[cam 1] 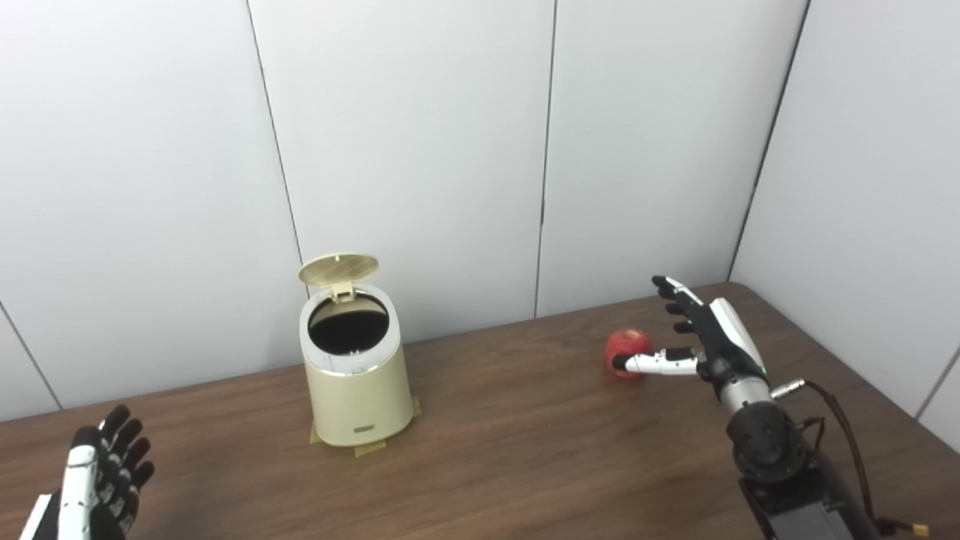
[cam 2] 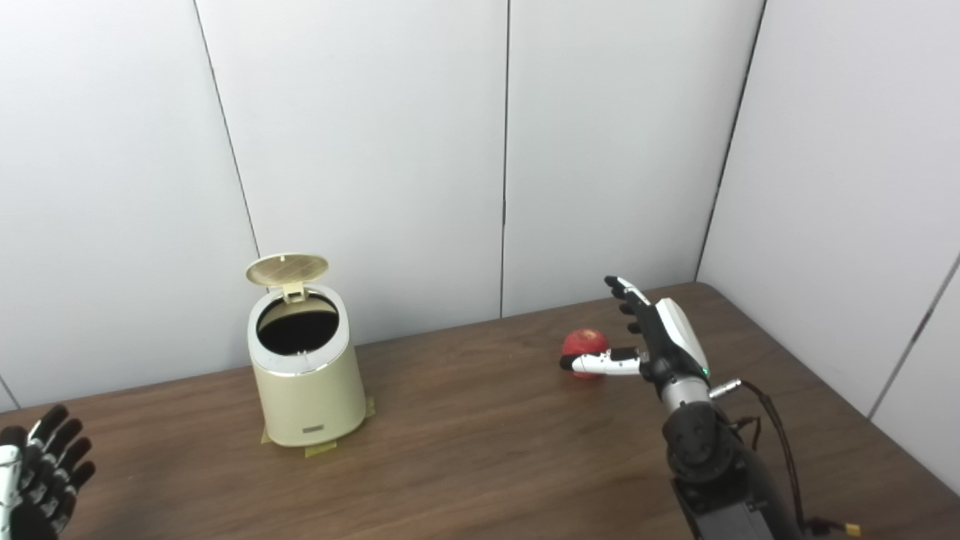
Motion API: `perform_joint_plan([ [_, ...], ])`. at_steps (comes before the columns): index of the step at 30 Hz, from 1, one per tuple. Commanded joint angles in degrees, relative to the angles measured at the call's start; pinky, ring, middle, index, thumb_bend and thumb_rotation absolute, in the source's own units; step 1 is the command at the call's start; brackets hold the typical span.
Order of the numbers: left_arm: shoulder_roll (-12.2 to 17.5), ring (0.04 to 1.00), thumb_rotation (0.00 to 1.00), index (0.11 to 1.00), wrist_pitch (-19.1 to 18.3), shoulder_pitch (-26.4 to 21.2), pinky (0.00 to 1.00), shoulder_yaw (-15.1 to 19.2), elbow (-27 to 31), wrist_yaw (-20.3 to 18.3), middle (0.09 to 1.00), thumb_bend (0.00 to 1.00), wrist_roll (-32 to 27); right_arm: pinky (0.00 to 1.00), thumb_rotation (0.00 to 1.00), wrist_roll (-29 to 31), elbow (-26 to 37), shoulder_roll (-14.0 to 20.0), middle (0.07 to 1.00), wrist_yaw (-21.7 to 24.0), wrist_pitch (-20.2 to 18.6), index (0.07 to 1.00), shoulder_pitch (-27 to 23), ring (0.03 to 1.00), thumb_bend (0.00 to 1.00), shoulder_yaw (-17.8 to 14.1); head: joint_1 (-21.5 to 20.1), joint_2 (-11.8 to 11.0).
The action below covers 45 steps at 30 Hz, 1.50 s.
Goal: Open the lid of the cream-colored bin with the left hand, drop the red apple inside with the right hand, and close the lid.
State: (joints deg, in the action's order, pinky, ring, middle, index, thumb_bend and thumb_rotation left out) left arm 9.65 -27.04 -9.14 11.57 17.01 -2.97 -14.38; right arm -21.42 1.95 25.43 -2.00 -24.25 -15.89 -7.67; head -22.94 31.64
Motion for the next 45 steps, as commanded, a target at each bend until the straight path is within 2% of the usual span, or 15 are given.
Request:
perform_joint_plan([
  [1, 1.6, 1.0, 1.0, 1.0, 0.2, -1.3, 1.0, 0.4, 2.3, 1.4, 1.0, 0.49, -1.1, 0.77, 0.25, -0.7, -0.4, 2.6, 0.914, -0.1, 0.9, 0.895, -3.6, 0.889, 0.89, -0.2, 0.0, 0.1],
  [5, 2.9, 0.982, 1.0, 0.996, 0.2, -1.1, 1.0, 0.0, 2.9, 3.1, 0.985, 0.49, -2.8, 0.74, 0.24, -2.0, -2.8, 4.4, 0.905, 0.9, -0.6, 0.898, -5.4, 0.869, 0.89, 1.6, 0.0, 0.4],
  [10, 4.9, 0.99, 0.99, 0.995, 0.1, -0.6, 1.0, -2.0, 4.1, 5.8, 0.992, 0.51, -5.0, 0.73, 0.22, -6.3, -6.1, 7.9, 0.901, 3.4, -0.7, 0.896, -7.6, 0.87, 0.89, 7.0, 0.0, 0.8],
  [13, 6.0, 0.995, 0.99, 0.993, 0.1, -0.5, 1.0, -3.2, 4.8, 7.5, 0.994, 0.51, -6.4, 0.72, 0.21, -8.1, -8.8, 9.3, 0.886, 4.3, 0.1, 0.875, -9.1, 0.862, 0.91, 9.4, 0.2, 1.1],
  [18, 7.4, 0.986, 0.98, 0.987, 0.1, -0.3, 1.0, -5.2, 5.5, 10.6, 0.988, 0.5, -8.2, 0.76, 0.16, -8.5, -13.2, 10.1, 0.883, 5.2, 2.4, 0.86, -11.3, 0.878, 0.92, 11.7, 0.7, 1.5],
  [22, 8.5, 0.998, 0.99, 0.998, 0.1, -0.2, 1.0, -6.7, 6.4, 13.1, 0.998, 0.48, -10.5, 0.74, 0.18, -8.5, -16.3, 10.0, 0.889, 6.5, 1.8, 0.885, -13.0, 0.874, 0.91, 13.0, 0.9, 1.9],
  [28, 10.3, 1.0, 0.99, 1.0, 0.1, -0.2, 1.0, -8.0, 7.1, 15.3, 1.0, 0.47, -13.0, 0.71, 0.24, -7.6, -22.6, 9.2, 0.862, 5.0, 5.3, 0.874, -14.8, 0.841, 0.93, 13.5, 1.4, 2.2],
  [32, 11.6, 1.0, 0.99, 1.0, 0.1, -0.1, 1.0, -8.9, 7.6, 16.4, 1.0, 0.46, -14.1, 0.72, 0.29, -7.2, -24.7, 8.5, 0.863, 5.6, 5.4, 0.872, -15.7, 0.85, 0.94, 13.6, 1.5, 2.3],
  [45, 13.1, 1.0, 0.98, 1.0, 0.1, 0.2, 1.0, -11.6, 8.9, 19.9, 1.0, 0.45, -16.0, 0.69, 0.23, -7.8, -26.6, 7.7, 0.848, 3.4, 7.6, 0.85, -16.8, 0.816, 0.92, 15.1, 1.6, 2.7],
])
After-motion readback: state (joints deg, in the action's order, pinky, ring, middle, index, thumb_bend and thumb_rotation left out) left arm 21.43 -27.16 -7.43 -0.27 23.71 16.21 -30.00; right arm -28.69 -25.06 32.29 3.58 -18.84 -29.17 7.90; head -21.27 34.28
